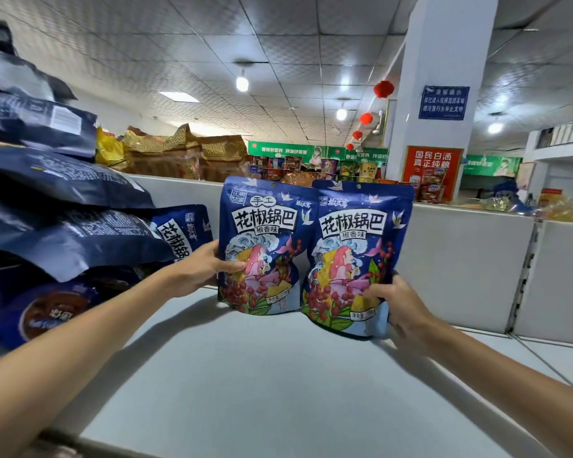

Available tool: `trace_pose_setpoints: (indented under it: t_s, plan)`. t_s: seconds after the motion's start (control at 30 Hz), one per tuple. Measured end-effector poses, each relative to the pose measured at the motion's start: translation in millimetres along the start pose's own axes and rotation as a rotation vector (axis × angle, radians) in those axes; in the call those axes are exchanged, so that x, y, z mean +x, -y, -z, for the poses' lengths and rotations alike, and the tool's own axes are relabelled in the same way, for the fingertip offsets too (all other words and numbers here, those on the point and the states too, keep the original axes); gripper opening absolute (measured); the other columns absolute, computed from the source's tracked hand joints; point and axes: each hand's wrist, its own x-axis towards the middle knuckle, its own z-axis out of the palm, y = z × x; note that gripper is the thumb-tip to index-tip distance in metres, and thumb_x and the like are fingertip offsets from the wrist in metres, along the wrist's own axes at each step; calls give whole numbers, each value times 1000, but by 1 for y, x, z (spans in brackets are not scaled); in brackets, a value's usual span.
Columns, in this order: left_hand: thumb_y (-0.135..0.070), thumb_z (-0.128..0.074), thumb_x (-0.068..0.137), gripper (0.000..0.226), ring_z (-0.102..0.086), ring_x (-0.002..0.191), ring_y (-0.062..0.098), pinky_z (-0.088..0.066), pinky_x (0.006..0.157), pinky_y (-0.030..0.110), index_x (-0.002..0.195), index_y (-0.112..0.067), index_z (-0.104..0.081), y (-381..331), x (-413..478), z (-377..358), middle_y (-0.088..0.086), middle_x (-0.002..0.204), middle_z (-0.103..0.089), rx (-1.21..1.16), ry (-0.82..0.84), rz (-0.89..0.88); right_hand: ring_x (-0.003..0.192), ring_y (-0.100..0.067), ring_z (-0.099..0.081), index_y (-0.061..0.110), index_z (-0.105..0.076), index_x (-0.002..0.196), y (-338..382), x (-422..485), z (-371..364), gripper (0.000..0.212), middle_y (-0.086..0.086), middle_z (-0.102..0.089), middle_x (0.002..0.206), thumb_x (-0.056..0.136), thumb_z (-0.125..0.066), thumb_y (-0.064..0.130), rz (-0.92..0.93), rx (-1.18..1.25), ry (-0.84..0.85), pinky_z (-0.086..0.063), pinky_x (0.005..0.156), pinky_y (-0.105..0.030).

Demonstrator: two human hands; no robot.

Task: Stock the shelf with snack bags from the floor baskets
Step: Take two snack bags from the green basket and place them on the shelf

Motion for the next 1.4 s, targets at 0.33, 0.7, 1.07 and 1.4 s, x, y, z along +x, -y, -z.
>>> trace_pose_setpoints:
  t_s: [0.33,0.7,1.07,1.4]
  plan:
    - [-48,-80,74,120,-3,151,22,-12,118,48,155,-33,7,9,-18,-37,4,165,-2,782,-486,-457,147,-38,-18,24,-15,155,-19,-4,-4,107,-8,-12,164,73,-75,57,716,-1137,-317,-23,114,-57]
    - [-86,-29,78,103,5,150,41,-21,111,70,156,-31,8,49,19,-37,13,165,2,1606,-260,-617,119,-54,-53,29,-14,155,-30,57,9,103,-10,-11,164,74,-28,92,788,-1575,-150,-32,103,-73]
    - [-88,-26,77,102,20,148,40,-5,115,66,154,-35,15,47,22,-45,8,163,20,1538,-303,-605,134,-57,-36,32,-10,156,-23,66,25,103,-7,-7,165,74,-24,92,839,-1649,-133,-24,103,-78]
    - [-85,-30,79,99,-2,149,45,-8,110,74,157,-27,-10,37,18,-38,13,165,-6,1742,-351,-843,150,-43,-6,28,-22,155,-38,24,-12,98,-9,-12,165,75,-55,74,976,-1658,-183,-16,113,-69]
